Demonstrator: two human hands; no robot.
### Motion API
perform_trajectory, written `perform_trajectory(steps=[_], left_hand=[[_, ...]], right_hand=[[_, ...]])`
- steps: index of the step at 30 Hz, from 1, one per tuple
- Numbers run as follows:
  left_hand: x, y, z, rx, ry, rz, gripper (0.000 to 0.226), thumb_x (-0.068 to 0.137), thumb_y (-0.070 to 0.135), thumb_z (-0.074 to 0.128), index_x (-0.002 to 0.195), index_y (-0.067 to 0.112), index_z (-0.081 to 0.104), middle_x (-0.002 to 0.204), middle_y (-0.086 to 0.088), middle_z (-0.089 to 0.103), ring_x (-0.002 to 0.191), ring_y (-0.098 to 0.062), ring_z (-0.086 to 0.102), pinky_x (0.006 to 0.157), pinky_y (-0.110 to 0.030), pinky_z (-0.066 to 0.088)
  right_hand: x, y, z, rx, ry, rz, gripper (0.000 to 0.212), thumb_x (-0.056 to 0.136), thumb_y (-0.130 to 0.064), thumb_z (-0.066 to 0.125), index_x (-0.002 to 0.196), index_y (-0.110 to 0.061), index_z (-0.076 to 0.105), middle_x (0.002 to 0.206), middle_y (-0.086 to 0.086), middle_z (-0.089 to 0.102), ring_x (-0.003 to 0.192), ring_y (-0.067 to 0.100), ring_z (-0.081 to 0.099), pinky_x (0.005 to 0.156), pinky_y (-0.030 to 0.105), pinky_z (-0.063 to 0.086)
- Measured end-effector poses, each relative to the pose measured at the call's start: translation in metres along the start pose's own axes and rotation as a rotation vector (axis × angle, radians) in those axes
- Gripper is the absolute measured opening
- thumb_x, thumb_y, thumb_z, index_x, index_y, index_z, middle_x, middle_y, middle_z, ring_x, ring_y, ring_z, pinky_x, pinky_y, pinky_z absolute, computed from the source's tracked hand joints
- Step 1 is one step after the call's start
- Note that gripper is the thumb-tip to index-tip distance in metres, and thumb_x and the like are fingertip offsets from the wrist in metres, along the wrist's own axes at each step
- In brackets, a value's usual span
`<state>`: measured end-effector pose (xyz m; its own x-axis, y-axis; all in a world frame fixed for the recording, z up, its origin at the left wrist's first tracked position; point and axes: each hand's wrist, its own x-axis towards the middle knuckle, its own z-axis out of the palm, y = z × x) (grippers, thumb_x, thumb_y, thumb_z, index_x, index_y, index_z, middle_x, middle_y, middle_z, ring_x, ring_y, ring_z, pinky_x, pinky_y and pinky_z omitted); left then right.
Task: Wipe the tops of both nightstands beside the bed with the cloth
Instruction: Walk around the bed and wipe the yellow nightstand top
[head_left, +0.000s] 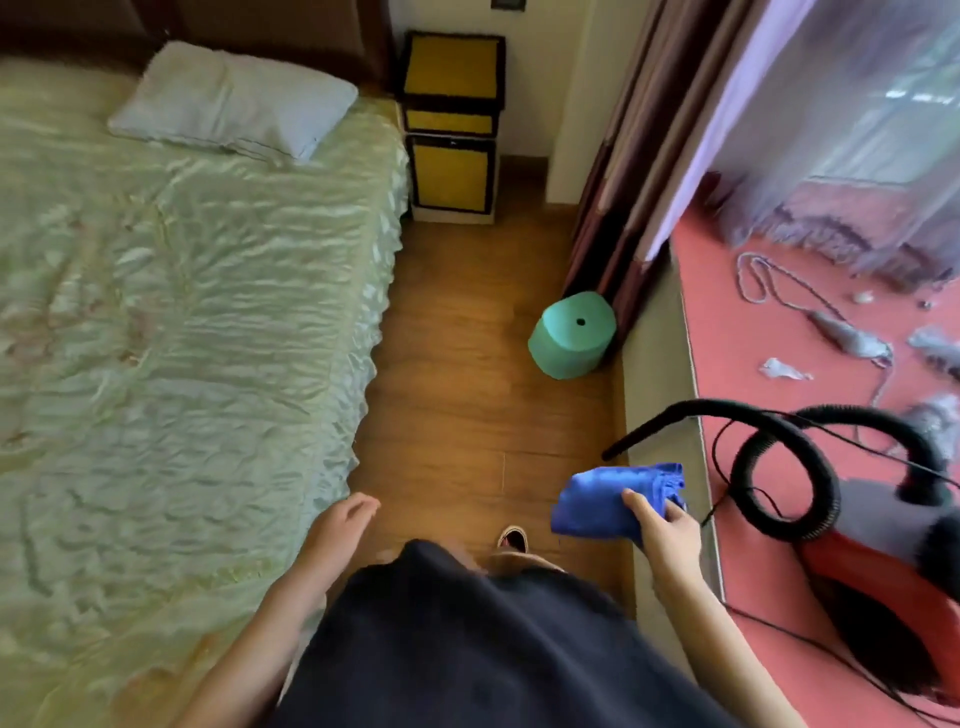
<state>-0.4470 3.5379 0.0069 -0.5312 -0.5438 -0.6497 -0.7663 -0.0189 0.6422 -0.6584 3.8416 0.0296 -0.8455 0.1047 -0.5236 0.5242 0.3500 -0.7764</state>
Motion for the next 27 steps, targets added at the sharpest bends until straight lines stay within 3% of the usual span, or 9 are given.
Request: perform_trajectory(steps=[3, 10, 15, 18, 21, 23, 27], left_hand=[[0.020, 0.021, -0.010, -0.061, 0.109, -0.049, 0.020, 0.096, 0.027, 0.050, 0.089, 0.029, 0.069, 0.102, 0.004, 0.070, 0.102, -0.020, 0.064, 0.095, -0.038, 0.047], [0.108, 0.082, -0.027, -0.166, 0.251, -0.112, 0.023, 0.097, 0.022, 0.049, 0.084, 0.029, 0.067, 0.095, 0.002, 0.070, 0.100, -0.023, 0.065, 0.096, -0.042, 0.048], [0.215, 0.161, -0.039, -0.137, 0.166, -0.058, 0.018, 0.093, 0.033, 0.051, 0.090, 0.030, 0.069, 0.101, 0.004, 0.071, 0.100, -0.018, 0.065, 0.093, -0.038, 0.050], [0.280, 0.230, -0.054, -0.062, 0.101, 0.018, 0.018, 0.095, 0.031, 0.051, 0.088, 0.042, 0.065, 0.104, 0.010, 0.068, 0.102, -0.011, 0.062, 0.093, -0.031, 0.046], [0.335, 0.305, -0.073, 0.006, 0.043, 0.106, 0.019, 0.096, 0.033, 0.050, 0.087, 0.047, 0.060, 0.098, 0.013, 0.066, 0.091, -0.007, 0.060, 0.084, -0.028, 0.045], [0.367, 0.347, -0.086, 0.026, 0.022, 0.150, 0.017, 0.097, 0.034, 0.049, 0.093, 0.041, 0.063, 0.097, 0.013, 0.065, 0.087, -0.007, 0.060, 0.080, -0.028, 0.046], [0.427, 0.411, -0.108, 0.047, 0.024, 0.176, 0.020, 0.097, 0.029, 0.051, 0.106, 0.024, 0.068, 0.105, 0.009, 0.066, 0.099, -0.008, 0.061, 0.091, -0.028, 0.045]], right_hand=[[0.046, -0.065, 0.037, -0.058, -0.161, -0.074, 0.008, 0.083, -0.016, 0.072, 0.078, -0.012, 0.067, 0.077, 0.001, 0.069, 0.079, 0.019, 0.063, 0.071, 0.030, 0.049], [0.143, -0.169, 0.116, -0.120, -0.335, -0.134, 0.011, 0.083, -0.023, 0.073, 0.083, -0.013, 0.069, 0.088, 0.008, 0.074, 0.083, 0.022, 0.069, 0.079, 0.040, 0.056], [0.225, -0.220, 0.161, -0.115, -0.252, -0.087, 0.010, 0.084, -0.020, 0.073, 0.082, -0.012, 0.068, 0.085, 0.008, 0.072, 0.078, 0.022, 0.067, 0.075, 0.037, 0.055], [0.268, -0.256, 0.178, -0.091, -0.125, -0.058, 0.012, 0.084, -0.017, 0.072, 0.078, -0.009, 0.066, 0.074, 0.005, 0.065, 0.066, 0.015, 0.058, 0.061, 0.028, 0.046], [0.310, -0.291, 0.188, -0.068, -0.029, 0.004, 0.021, 0.083, -0.017, 0.072, 0.074, 0.000, 0.063, 0.069, 0.009, 0.056, 0.063, 0.019, 0.047, 0.057, 0.030, 0.037], [0.336, -0.315, 0.195, -0.067, 0.020, 0.033, 0.027, 0.081, -0.019, 0.073, 0.076, 0.005, 0.062, 0.070, 0.012, 0.054, 0.067, 0.020, 0.047, 0.060, 0.032, 0.036], [0.384, -0.368, 0.222, -0.082, 0.093, 0.055, 0.031, 0.082, -0.019, 0.072, 0.060, -0.011, 0.052, 0.063, 0.008, 0.048, 0.061, 0.018, 0.043, 0.048, 0.021, 0.039]])
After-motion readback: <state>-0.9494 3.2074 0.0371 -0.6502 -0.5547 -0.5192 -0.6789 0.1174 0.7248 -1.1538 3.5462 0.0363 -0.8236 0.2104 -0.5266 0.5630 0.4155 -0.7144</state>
